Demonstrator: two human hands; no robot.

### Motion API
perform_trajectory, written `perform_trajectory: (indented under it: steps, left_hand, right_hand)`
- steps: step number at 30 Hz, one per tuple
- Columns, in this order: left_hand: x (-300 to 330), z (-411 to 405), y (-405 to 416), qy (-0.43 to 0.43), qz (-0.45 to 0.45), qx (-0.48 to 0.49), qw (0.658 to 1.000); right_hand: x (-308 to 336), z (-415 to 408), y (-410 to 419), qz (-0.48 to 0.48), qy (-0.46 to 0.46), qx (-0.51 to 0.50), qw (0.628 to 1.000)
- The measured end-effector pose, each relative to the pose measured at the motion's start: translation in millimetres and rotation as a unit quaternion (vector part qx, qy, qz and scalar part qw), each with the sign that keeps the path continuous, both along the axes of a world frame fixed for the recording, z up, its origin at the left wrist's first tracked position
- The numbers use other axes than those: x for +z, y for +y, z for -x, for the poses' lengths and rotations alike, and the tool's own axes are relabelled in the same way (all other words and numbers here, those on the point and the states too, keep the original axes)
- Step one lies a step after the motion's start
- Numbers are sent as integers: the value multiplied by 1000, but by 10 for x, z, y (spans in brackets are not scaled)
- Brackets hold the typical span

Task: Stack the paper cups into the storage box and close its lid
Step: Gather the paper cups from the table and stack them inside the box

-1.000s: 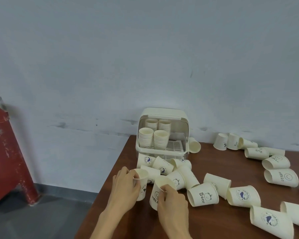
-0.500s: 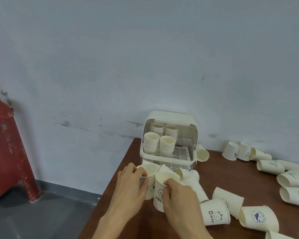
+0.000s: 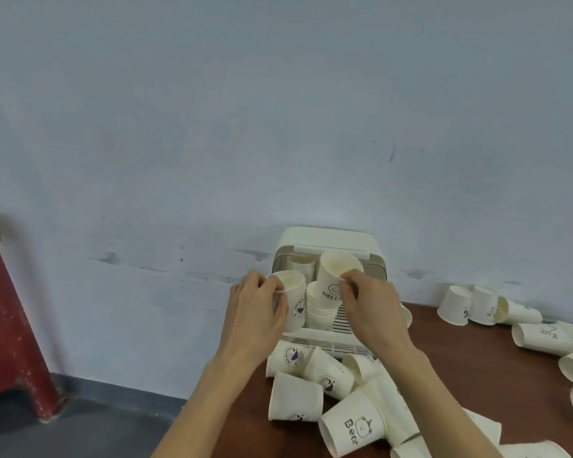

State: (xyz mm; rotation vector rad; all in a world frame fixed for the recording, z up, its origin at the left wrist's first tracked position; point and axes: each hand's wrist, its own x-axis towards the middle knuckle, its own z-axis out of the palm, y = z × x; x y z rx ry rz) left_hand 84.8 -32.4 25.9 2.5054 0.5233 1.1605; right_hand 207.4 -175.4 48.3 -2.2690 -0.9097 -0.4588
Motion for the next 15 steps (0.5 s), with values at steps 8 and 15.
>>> perform_trajectory:
  steps: [8,15]
  left_hand:
    - [120,-579,371,5,-60,39,997]
    - [28,-824,538,37,-82,46,995]
  right_hand:
    - [-194,-595,513,145,-25,-17,989]
    - [-363,-609,553,228,-43,-24,972]
